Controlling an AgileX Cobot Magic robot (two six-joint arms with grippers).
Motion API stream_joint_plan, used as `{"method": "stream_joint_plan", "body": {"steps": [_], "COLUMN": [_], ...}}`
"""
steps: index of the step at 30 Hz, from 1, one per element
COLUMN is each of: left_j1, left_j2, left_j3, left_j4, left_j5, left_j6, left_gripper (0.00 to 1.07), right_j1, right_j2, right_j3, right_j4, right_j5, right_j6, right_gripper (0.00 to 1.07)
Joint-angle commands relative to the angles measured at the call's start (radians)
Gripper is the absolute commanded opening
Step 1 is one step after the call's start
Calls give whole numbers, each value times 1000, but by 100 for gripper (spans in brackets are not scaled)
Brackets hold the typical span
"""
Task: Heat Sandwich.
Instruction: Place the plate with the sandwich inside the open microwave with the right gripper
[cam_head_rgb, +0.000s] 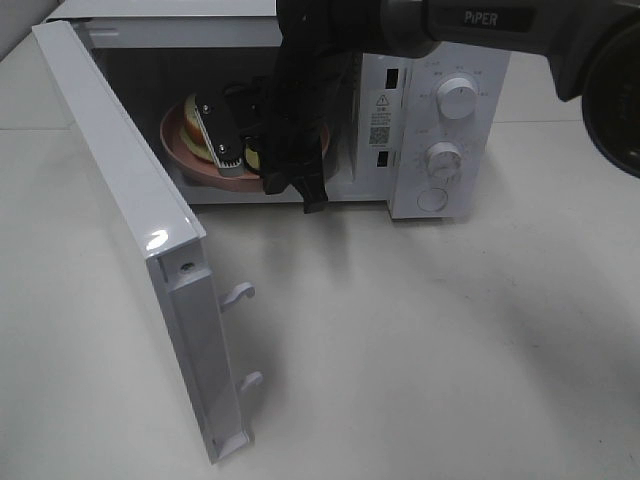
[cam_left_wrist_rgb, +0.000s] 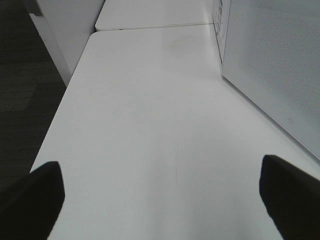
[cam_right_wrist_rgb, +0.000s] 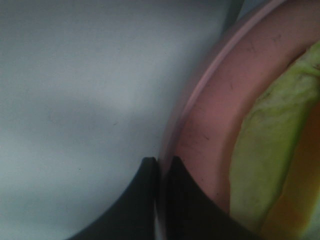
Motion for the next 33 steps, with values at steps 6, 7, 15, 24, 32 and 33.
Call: {"method": "stream_joint_plan", "body": {"steps": [6,7,15,24,32,33], "left_j1": [7,7,7,7,7,7], "left_j2": [-28,-28,-28,-28,-28,-28], "left_j3": [2,2,2,2,2,2], "left_j4": [-2,-2,-2,-2,-2,-2], "left_j5": [-17,-17,-17,-17,-17,-17], "left_j6": [-4,-4,-4,-4,-4,-4], "left_gripper": [104,104,104,104,104,104], "right_j1": [-7,-14,-18,-18,-18,-18], "right_j2": [10,13,21,21,21,21], "right_j3": [-38,-39,-45,-45,-45,-45], "right_j4": [-19,-19,-19,-19,-19,-19], "right_j5": [-43,-45,-77,-83,-96,-96], "right_j6": [6,5,5,4,29,41], "right_gripper": [2,2,3,8,50,56]}}
